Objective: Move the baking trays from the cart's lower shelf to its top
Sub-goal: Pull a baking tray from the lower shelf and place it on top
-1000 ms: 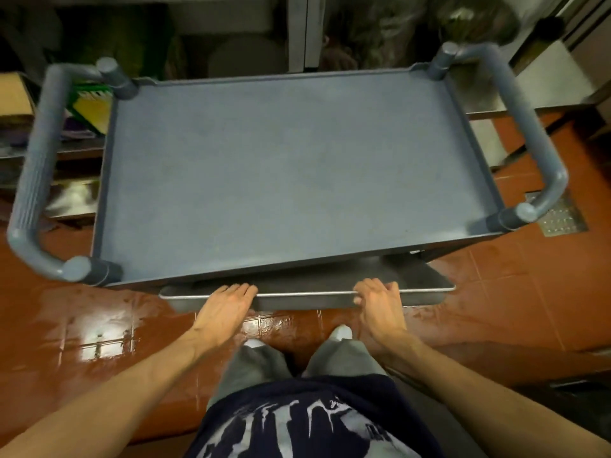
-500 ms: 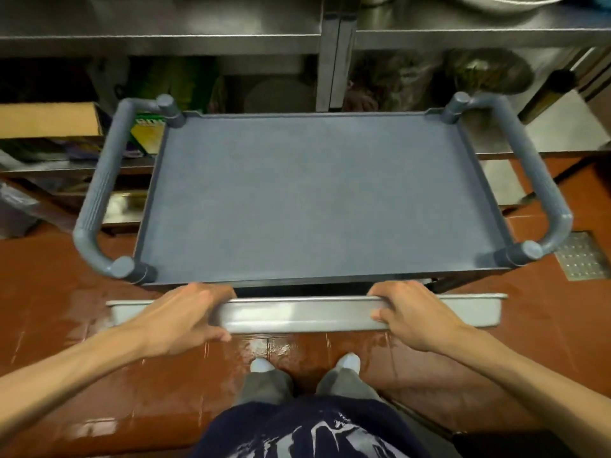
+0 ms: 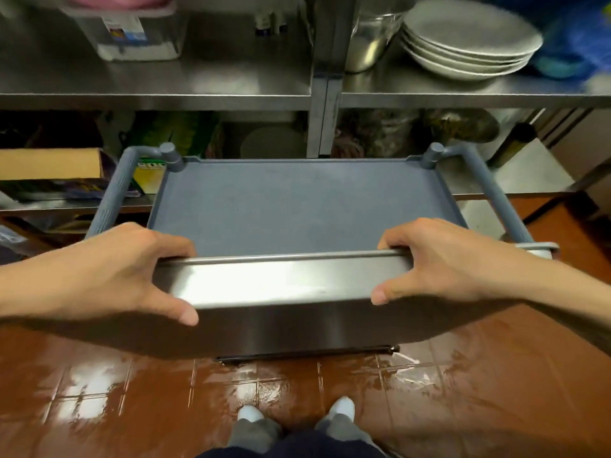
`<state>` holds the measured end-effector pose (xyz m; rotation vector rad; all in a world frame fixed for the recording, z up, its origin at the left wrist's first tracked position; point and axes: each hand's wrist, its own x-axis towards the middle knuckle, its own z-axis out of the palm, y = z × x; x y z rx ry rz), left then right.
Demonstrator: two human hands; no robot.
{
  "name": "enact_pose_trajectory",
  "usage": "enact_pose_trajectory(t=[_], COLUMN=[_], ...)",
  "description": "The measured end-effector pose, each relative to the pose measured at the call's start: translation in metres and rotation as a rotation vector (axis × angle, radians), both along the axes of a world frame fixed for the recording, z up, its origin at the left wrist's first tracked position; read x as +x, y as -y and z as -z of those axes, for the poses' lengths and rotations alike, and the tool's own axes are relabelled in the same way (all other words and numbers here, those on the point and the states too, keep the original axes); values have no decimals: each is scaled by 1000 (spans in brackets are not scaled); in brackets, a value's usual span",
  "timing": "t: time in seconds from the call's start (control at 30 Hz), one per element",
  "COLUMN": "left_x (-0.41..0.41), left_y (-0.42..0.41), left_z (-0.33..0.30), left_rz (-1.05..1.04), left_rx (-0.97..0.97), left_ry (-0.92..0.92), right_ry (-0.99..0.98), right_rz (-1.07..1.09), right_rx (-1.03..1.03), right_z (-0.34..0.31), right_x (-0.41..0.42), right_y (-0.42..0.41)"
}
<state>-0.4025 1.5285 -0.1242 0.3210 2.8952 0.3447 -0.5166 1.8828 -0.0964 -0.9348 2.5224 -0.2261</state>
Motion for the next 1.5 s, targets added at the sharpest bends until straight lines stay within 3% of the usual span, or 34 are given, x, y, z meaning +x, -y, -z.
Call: enact_pose_trajectory(t=[0.33,0.5,0.67,0.97,1.17,1.3,1.5], left_x=[-41,-51,-58,-96,-103,-102,-108], left_y=[24,20,-7,-26,-30,-36,-53], left_z=[-107,-124,-76,28,62,95,162], left_rz=[30,19,2,-72,-24,-28,-43], left_rx=[33,59,53,-88,-167,-171,-286], left_ry=[-9,-153,-318,-261,-289,-196,8], right_ry=[0,-134,-348,-616,-563,-482,-422], right_rz=[-35,-26,32,32,32,18,-6], right_rx=[-127,-181,-101,-61,-74,-36,257], right_z=[-110,-130,-71,44,86,116,170], right_x=[-32,-45,-60,-89,-85,-79,-80], right_y=[6,6,10,6,-4,-1,9])
